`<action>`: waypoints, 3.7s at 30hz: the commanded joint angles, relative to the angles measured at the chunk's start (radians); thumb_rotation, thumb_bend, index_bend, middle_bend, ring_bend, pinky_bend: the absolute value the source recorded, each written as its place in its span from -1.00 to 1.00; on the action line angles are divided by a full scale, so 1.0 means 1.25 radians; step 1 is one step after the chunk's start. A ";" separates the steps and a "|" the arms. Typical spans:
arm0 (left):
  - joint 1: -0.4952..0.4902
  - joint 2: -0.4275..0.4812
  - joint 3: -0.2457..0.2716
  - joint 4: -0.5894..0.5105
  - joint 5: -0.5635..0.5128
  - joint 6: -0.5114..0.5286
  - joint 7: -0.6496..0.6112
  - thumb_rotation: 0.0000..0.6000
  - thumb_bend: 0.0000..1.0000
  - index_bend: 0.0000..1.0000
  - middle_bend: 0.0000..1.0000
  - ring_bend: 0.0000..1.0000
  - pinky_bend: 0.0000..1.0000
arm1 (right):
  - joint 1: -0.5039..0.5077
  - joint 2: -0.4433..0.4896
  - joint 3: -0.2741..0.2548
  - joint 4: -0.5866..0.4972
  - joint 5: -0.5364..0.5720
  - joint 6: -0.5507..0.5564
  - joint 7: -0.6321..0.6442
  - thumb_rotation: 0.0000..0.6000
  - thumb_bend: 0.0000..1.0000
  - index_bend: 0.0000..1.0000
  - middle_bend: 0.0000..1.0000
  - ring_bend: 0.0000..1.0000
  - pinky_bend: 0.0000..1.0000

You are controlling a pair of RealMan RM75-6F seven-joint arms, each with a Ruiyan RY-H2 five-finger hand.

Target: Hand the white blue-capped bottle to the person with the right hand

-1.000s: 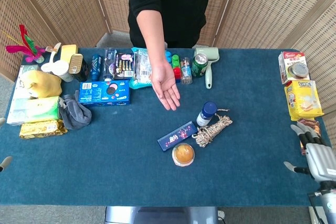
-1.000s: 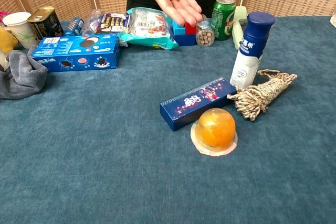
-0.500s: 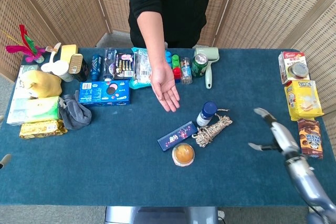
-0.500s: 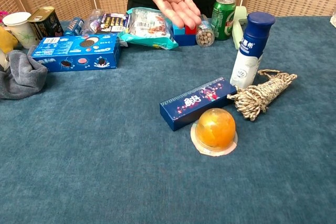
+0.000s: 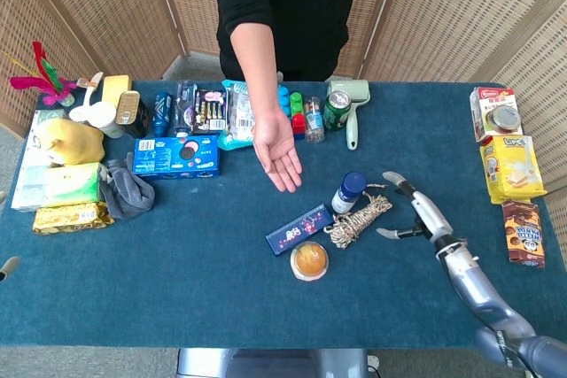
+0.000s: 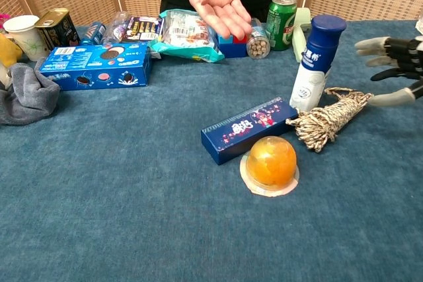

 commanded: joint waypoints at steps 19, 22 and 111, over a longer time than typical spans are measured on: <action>0.000 0.015 -0.010 0.004 -0.023 -0.006 -0.047 1.00 -0.60 -0.89 -0.89 -0.85 -0.82 | 0.110 -0.098 0.049 0.009 0.067 -0.067 -0.039 1.00 -0.91 -0.99 -0.80 -0.75 -0.69; 0.001 0.020 -0.012 0.007 -0.029 -0.008 -0.062 1.00 -0.60 -0.89 -0.89 -0.85 -0.82 | 0.117 -0.130 0.069 0.035 0.100 -0.069 -0.034 1.00 -0.90 -0.81 -0.63 -0.64 -0.65; 0.005 0.061 -0.003 0.023 -0.003 -0.015 -0.186 1.00 -0.60 -0.89 -0.89 -0.85 -0.82 | 0.297 0.001 0.325 -0.425 0.435 0.211 -0.634 -0.28 -1.00 -0.98 -0.99 -0.88 -0.64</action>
